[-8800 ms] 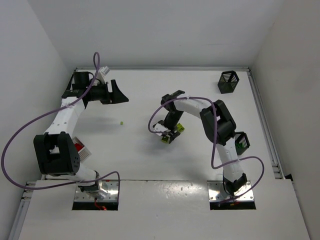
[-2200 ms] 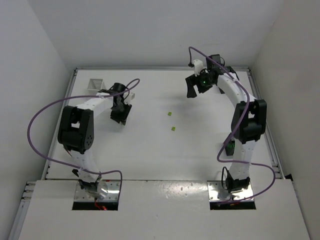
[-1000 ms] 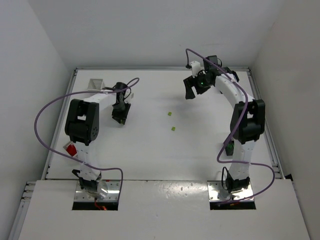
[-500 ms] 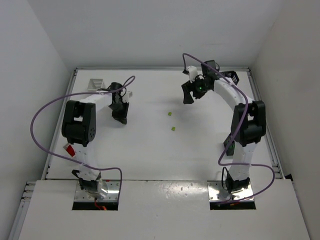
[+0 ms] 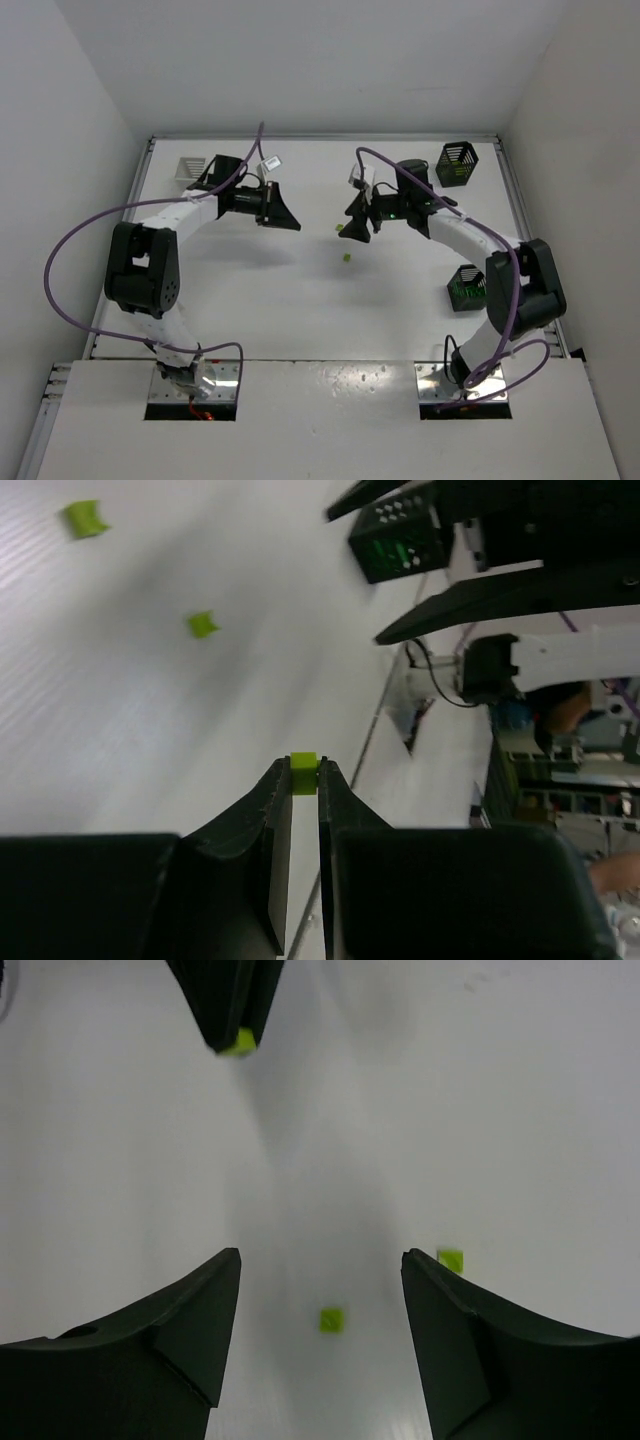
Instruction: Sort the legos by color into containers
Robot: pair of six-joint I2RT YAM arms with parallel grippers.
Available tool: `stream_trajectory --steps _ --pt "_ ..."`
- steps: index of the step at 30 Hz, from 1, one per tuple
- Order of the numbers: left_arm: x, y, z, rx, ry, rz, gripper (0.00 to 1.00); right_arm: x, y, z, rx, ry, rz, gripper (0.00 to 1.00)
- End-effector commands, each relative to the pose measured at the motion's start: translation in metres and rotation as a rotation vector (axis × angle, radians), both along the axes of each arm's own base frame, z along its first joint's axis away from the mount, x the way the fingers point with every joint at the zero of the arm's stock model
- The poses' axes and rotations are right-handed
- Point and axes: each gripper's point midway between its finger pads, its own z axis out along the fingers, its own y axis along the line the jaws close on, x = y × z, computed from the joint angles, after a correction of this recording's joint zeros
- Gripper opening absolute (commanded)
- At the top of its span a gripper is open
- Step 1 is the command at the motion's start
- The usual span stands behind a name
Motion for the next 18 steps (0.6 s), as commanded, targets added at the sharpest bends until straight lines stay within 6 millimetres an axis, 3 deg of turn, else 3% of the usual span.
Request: stream_trajectory --steps 1,5,18 --pt "-0.013 -0.015 0.04 -0.151 -0.036 -0.126 0.02 0.01 0.036 0.04 0.142 -0.155 0.099 0.65" --pt "-0.018 -0.02 0.051 -0.195 -0.026 -0.171 0.02 0.006 0.059 0.042 0.154 -0.155 0.147 0.67" --pt "-0.021 -0.023 0.056 -0.202 -0.013 -0.177 0.02 -0.016 0.093 0.063 0.188 -0.222 0.232 0.67"
